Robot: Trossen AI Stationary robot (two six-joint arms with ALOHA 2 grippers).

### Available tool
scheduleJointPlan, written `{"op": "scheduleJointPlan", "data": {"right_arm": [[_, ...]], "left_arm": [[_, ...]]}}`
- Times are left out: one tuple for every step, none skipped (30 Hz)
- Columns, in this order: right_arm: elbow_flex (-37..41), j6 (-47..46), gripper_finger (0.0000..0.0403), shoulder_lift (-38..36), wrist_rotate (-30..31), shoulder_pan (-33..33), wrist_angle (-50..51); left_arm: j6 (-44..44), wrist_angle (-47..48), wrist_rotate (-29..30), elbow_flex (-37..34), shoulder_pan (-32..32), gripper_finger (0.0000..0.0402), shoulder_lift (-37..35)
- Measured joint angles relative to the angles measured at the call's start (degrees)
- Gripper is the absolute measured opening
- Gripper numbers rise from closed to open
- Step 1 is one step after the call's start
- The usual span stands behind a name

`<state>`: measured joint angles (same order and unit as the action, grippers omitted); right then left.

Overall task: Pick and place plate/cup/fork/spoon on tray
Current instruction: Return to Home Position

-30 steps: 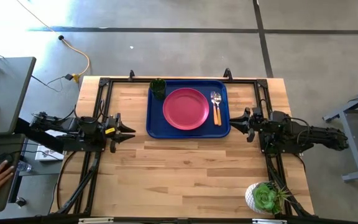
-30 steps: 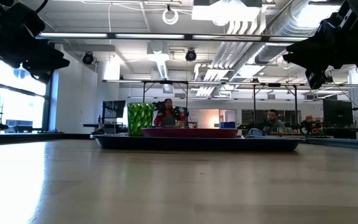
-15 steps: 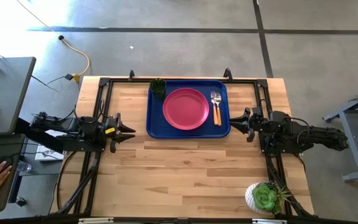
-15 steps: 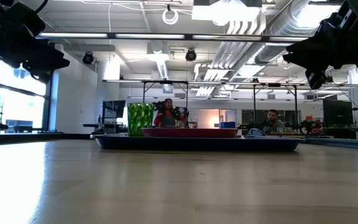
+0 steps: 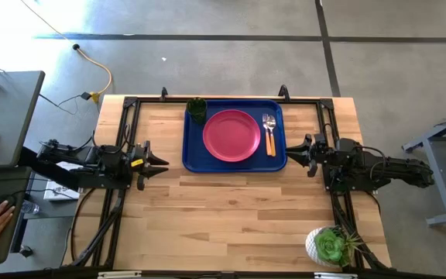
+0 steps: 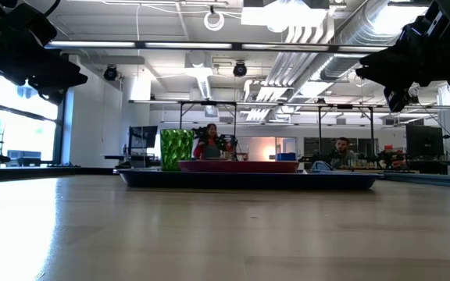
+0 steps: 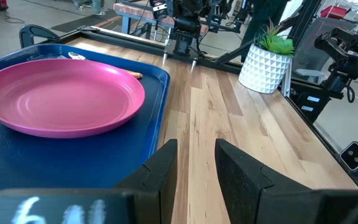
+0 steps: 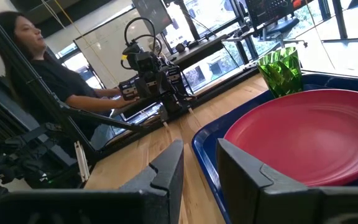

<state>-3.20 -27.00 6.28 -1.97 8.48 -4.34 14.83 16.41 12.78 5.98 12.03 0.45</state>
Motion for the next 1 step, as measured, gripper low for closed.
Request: {"op": "scheduleJointPlan", "data": {"right_arm": [[0.0, 0.0, 0.0087, 0.0, 0.0, 0.0, 0.0]], "left_arm": [[0.0, 0.0, 0.0, 0.0, 0.0, 0.0099, 0.0]]}}
